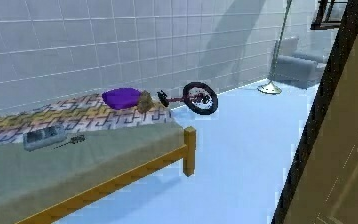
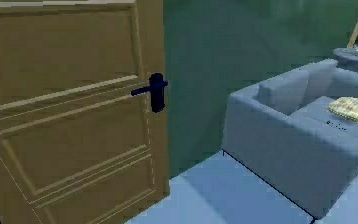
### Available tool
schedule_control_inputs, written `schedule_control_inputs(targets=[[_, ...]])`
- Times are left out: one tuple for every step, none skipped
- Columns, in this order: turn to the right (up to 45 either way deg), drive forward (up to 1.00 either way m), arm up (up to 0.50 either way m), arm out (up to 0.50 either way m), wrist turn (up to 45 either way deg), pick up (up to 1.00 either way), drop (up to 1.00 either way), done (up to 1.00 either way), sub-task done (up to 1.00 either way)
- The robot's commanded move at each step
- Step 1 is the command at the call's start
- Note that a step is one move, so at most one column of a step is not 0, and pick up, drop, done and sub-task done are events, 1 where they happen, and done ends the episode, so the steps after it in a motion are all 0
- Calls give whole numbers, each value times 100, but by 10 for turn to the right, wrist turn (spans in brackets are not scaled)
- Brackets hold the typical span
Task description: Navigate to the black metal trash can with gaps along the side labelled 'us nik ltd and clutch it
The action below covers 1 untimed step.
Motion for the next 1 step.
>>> schedule_control_inputs(targets=[[0,95,0,0,0,0,0,0,0]])
